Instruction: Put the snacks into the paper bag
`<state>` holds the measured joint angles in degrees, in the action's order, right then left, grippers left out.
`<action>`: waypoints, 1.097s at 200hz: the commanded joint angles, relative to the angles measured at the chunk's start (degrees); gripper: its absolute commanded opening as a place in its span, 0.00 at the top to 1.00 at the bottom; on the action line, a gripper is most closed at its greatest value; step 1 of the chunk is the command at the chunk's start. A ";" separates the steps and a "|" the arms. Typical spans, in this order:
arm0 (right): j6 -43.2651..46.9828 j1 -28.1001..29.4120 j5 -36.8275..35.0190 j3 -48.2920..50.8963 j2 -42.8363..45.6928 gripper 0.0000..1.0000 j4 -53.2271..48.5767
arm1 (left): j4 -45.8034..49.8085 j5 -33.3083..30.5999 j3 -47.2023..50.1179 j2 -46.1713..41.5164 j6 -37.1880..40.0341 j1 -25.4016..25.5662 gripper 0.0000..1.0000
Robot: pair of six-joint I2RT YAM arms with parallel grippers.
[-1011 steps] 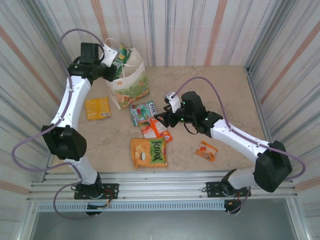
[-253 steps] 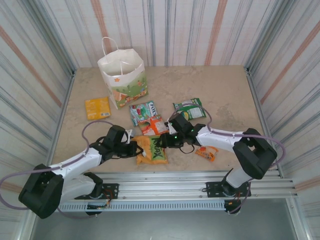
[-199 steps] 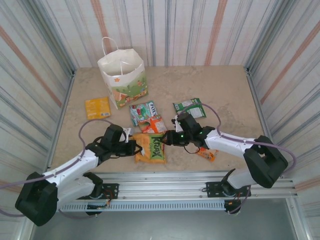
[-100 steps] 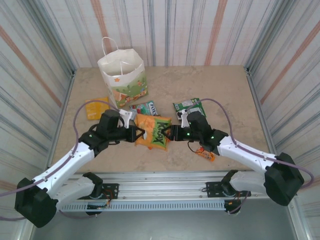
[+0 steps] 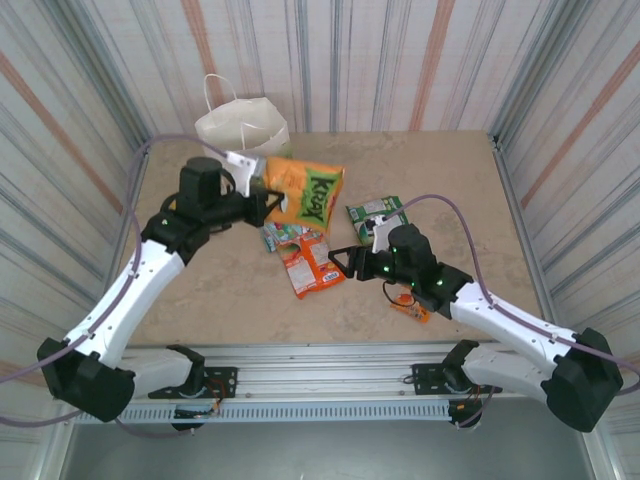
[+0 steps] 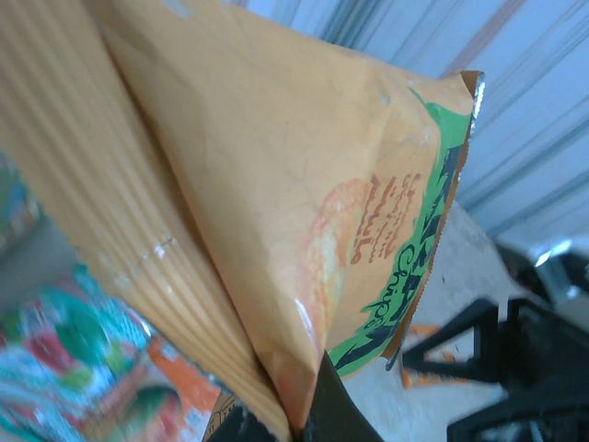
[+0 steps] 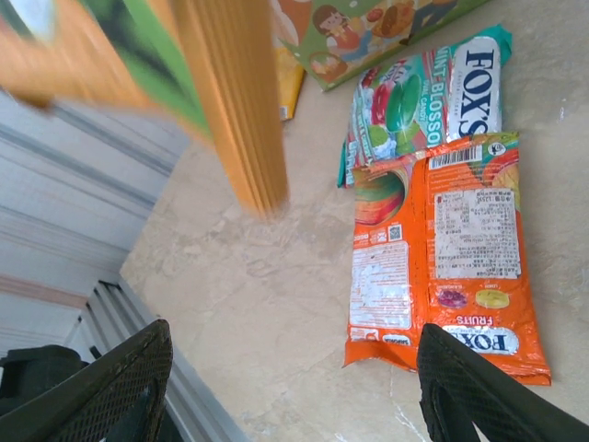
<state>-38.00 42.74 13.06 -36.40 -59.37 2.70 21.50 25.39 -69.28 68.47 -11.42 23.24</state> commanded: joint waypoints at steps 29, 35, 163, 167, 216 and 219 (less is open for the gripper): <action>3.36 3.24 -0.53 -3.75 -4.45 0.30 1.06 | -4.17 1.48 -14.65 6.31 8.93 -6.30 1.00; 3.45 3.61 -0.49 -4.04 -5.05 0.30 1.16 | -5.11 1.47 -15.98 7.23 9.38 -7.19 1.00; 4.37 6.85 1.55 -9.28 -13.00 0.31 1.41 | -24.12 2.23 -34.38 25.90 14.65 -17.47 0.98; 4.43 6.81 1.51 -9.28 -12.97 0.31 1.19 | -23.57 1.93 -34.79 26.38 15.03 -17.68 0.98; 5.12 6.79 0.72 -8.78 -12.22 0.31 0.02 | -20.18 2.14 -32.74 29.31 19.55 -20.11 0.98; 5.17 6.75 0.74 -8.77 -12.24 0.31 0.02 | -20.24 2.37 -32.39 29.35 19.69 -20.24 0.98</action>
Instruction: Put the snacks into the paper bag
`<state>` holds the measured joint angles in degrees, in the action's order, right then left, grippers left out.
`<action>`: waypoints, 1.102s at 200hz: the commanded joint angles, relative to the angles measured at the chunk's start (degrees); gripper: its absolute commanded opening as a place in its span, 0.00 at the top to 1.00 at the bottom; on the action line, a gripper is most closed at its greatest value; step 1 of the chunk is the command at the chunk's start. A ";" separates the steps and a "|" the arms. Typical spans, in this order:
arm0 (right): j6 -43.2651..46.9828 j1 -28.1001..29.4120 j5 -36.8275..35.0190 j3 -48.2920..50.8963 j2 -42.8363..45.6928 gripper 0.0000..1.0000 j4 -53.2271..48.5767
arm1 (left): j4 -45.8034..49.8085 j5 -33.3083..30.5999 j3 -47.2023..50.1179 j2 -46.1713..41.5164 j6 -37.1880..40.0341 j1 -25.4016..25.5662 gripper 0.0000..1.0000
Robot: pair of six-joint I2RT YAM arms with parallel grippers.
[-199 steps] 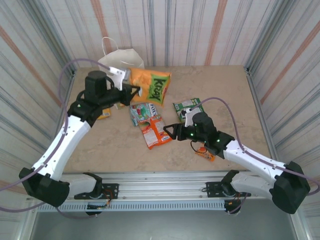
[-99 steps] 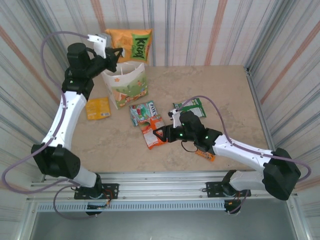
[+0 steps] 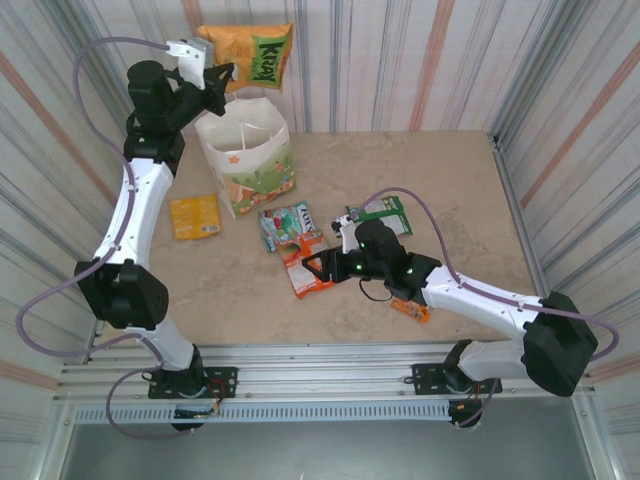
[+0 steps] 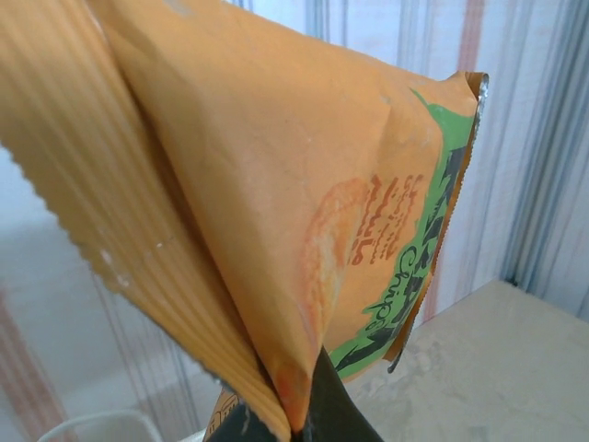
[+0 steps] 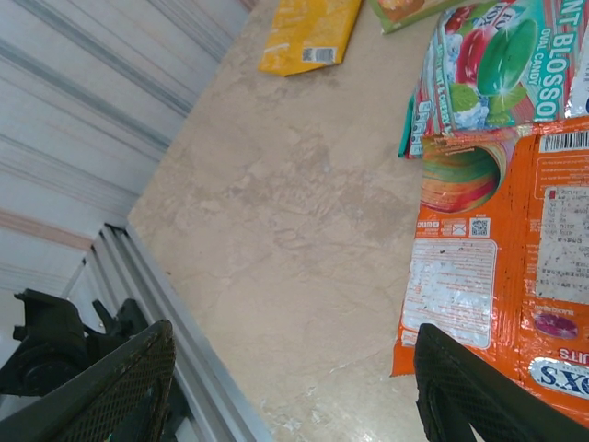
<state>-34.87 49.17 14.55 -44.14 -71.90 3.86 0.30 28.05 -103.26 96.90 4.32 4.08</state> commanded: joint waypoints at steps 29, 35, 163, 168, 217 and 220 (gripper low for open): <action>2.18 0.30 -0.55 -1.20 -0.12 0.31 -1.07 | 0.83 0.54 5.29 1.66 3.08 -2.34 0.98; 2.18 0.32 -0.49 -1.23 -0.06 0.31 -1.17 | 0.89 0.65 5.96 1.71 2.81 -2.45 0.98; 2.09 0.34 -1.58 -0.02 0.60 0.32 -1.34 | 3.76 -0.85 12.97 0.82 1.16 -3.57 0.77; 2.09 0.32 -1.69 0.11 0.74 0.32 -1.24 | 4.03 -0.84 12.83 0.83 1.13 -3.61 0.75; 2.32 0.32 -2.48 0.61 1.67 0.31 -1.49 | 5.39 -0.87 11.73 -0.44 -0.37 -3.58 0.62; 2.35 0.32 -2.52 0.65 1.67 0.31 -1.51 | 5.49 -0.92 11.64 -0.65 -0.47 -3.63 0.61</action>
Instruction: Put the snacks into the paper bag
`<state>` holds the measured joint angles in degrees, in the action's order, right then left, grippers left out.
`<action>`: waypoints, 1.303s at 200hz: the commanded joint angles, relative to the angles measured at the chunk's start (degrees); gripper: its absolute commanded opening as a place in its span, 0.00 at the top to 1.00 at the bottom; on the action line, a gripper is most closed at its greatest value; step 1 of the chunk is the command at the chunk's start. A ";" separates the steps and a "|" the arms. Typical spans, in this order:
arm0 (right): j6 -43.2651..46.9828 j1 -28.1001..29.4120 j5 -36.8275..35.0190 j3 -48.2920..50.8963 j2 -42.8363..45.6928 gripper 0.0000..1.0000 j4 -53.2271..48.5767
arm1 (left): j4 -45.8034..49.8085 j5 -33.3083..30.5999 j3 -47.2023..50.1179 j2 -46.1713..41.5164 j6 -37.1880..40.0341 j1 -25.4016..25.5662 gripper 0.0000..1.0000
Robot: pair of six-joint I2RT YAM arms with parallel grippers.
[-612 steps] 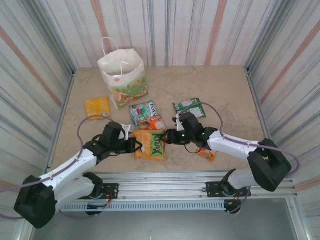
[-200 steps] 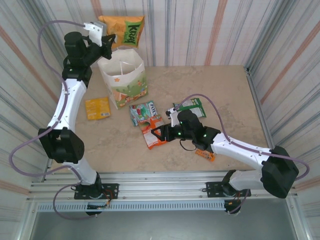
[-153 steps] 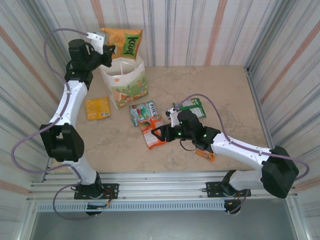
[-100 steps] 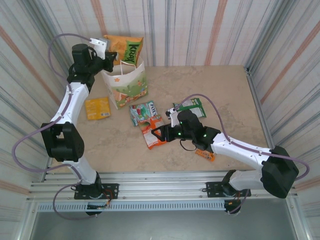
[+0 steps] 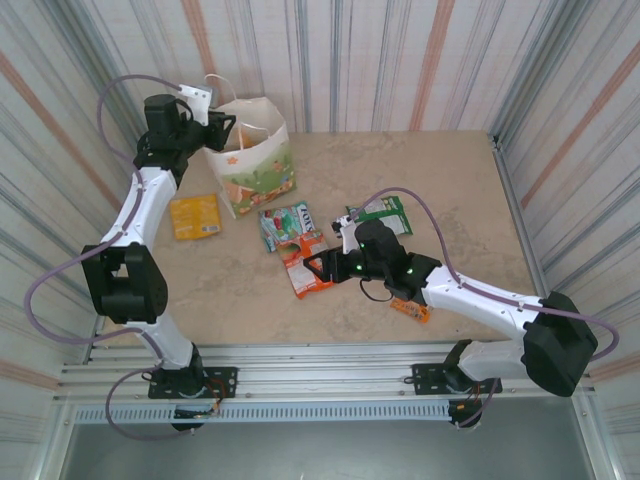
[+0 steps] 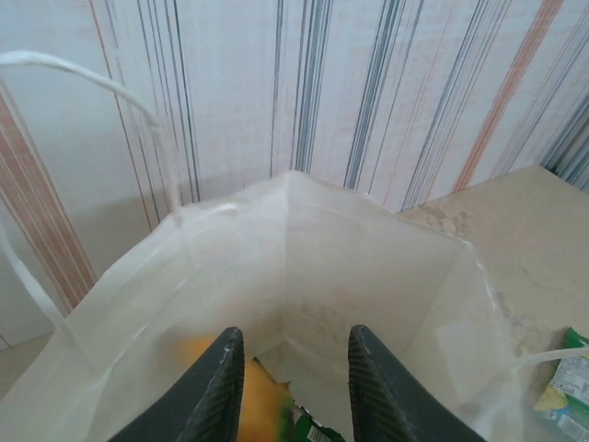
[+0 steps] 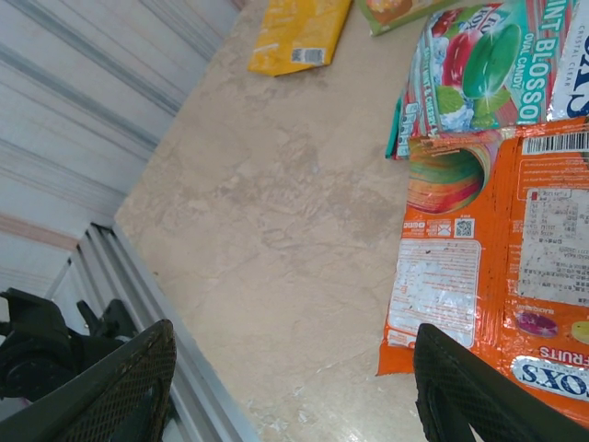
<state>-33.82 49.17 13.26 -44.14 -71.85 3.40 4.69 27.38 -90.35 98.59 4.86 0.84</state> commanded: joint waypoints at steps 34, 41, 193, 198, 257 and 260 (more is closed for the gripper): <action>1.39 0.23 -1.35 0.54 1.44 0.31 -1.20 | 4.56 -1.72 -3.31 -4.10 -1.69 -0.35 0.51; 1.43 0.23 -1.22 0.53 1.45 0.31 -1.20 | 6.43 -2.26 -4.38 -4.28 -1.67 -0.34 0.49; -1.13 -1.98 1.36 -2.57 -2.86 0.31 -5.96 | 23.69 -0.87 8.03 -21.29 -10.13 -0.35 0.46; -1.23 -2.26 1.86 -2.76 -3.20 0.31 -6.34 | 23.76 -0.36 9.37 -22.09 -10.66 -0.26 0.46; -1.77 -4.15 3.00 -4.28 -6.54 0.31 -10.72 | 22.19 2.08 24.69 -28.97 -16.04 2.58 0.48; -1.77 -4.35 2.97 -4.29 -6.69 0.31 -11.04 | 22.20 2.05 25.31 -29.05 -16.22 3.35 0.48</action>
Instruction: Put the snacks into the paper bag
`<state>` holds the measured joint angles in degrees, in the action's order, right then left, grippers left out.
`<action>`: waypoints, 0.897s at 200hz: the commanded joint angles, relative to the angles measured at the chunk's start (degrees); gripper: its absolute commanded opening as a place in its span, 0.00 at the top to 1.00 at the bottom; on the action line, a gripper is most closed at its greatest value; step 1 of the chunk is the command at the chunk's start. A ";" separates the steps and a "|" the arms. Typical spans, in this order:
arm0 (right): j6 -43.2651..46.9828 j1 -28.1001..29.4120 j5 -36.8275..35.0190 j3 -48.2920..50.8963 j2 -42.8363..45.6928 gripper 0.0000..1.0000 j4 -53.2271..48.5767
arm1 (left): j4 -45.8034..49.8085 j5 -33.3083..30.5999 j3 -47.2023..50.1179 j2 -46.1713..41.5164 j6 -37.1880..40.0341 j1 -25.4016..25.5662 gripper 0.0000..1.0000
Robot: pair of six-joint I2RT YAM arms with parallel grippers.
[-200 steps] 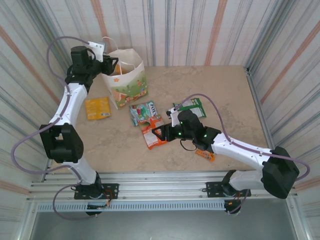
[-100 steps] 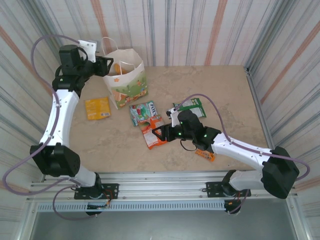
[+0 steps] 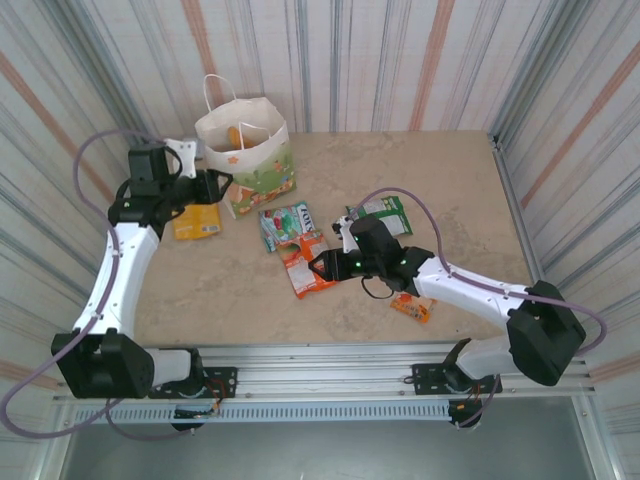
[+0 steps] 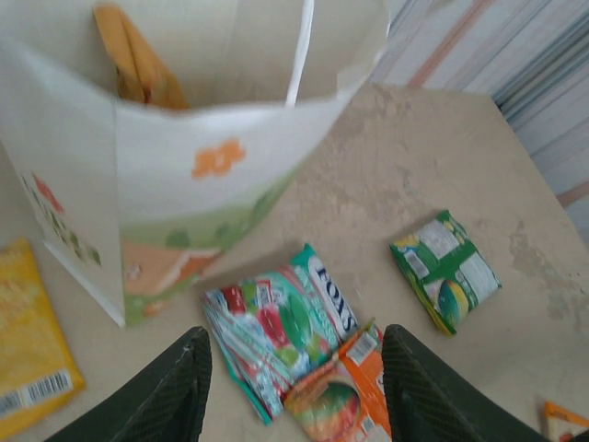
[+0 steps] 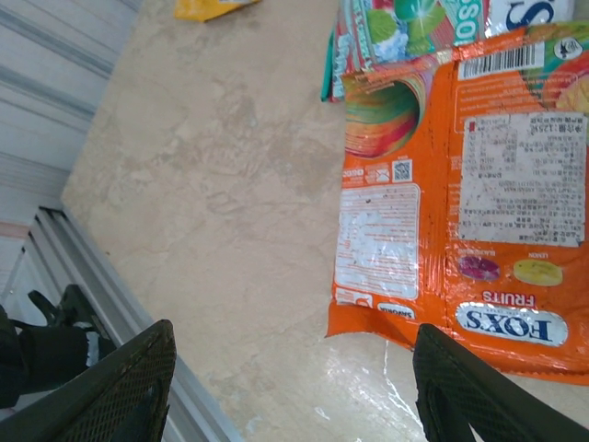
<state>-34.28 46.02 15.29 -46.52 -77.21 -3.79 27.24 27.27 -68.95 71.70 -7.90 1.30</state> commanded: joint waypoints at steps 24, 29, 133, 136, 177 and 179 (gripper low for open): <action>-0.40 -4.17 2.84 -0.89 -2.45 0.32 -4.56 | -3.59 -0.39 10.56 -3.47 -6.24 10.19 0.50; -0.23 -4.91 3.40 -0.58 -2.69 0.32 -4.56 | -5.17 -0.94 12.36 -3.79 -7.26 11.80 0.50; 3.81 -13.06 5.94 -0.30 -7.89 0.32 -6.96 | -25.11 3.78 32.40 4.86 -25.76 21.16 0.49; 3.68 -13.09 6.16 -0.39 -8.29 0.32 -6.75 | -25.46 3.90 32.78 4.93 -26.02 21.19 0.49; 3.11 -12.36 8.07 -2.12 -13.55 0.33 -4.88 | -30.86 4.67 38.37 5.96 -28.83 21.24 0.49; 3.15 -12.36 8.09 -2.16 -13.75 0.33 -4.73 | -31.09 4.58 38.54 6.07 -28.83 21.23 0.49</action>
<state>-32.27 33.15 21.56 -46.63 -88.40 -9.08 0.69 30.63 -33.01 76.64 -33.80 22.26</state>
